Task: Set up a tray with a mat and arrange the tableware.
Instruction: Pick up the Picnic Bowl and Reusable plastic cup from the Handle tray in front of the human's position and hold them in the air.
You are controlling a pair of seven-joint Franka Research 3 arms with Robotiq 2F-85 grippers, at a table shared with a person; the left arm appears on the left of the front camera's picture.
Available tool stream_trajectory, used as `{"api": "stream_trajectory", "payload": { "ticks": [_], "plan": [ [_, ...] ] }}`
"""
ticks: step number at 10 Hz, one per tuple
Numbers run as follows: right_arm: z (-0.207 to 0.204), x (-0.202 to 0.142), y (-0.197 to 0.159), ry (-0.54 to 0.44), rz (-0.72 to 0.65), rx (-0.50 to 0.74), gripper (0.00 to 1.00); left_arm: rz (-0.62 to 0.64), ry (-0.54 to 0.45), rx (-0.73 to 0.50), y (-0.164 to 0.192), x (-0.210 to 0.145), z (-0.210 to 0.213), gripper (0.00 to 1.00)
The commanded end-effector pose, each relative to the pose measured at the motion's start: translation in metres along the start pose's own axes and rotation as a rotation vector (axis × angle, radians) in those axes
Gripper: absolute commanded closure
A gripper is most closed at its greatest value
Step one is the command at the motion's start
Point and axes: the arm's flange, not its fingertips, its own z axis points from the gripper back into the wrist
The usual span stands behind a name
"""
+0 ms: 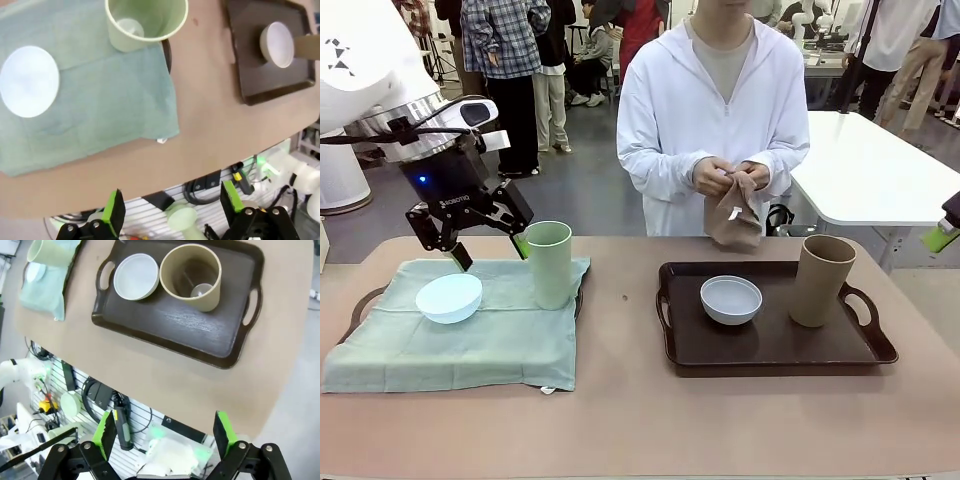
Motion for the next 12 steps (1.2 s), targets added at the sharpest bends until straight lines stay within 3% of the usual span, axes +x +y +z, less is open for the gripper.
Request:
{"api": "stream_trajectory", "payload": {
  "ticks": [1, 4, 5, 7, 10, 12],
  "plan": [
    [0.001, 0.002, 0.006, -0.007, -0.033, -0.009, 0.00, 0.010, 0.016, -0.001, 0.005, -0.001, 0.002, 0.00],
    [0.001, 0.000, 0.002, -0.003, -0.013, -0.001, 0.00, 0.007, 0.004, -0.010, 0.004, 0.001, 0.002, 0.00],
    [0.001, 0.020, -0.013, -0.035, 0.157, 0.048, 0.00, 0.010, 0.001, -0.007, -0.016, 0.006, -0.014, 0.00],
    [-0.014, 0.055, -0.038, -0.133, 0.351, 0.122, 0.00, -0.097, -0.028, 0.060, -0.091, 0.006, -0.032, 0.00],
    [-0.019, 0.082, -0.047, -0.267, 0.612, 0.140, 0.00, -0.138, -0.024, 0.126, -0.160, 0.022, -0.073, 0.00],
    [-0.026, 0.093, -0.062, -0.254, 0.728, 0.177, 0.00, -0.137, -0.034, 0.162, -0.190, 0.038, -0.102, 0.00]
  ]
}}
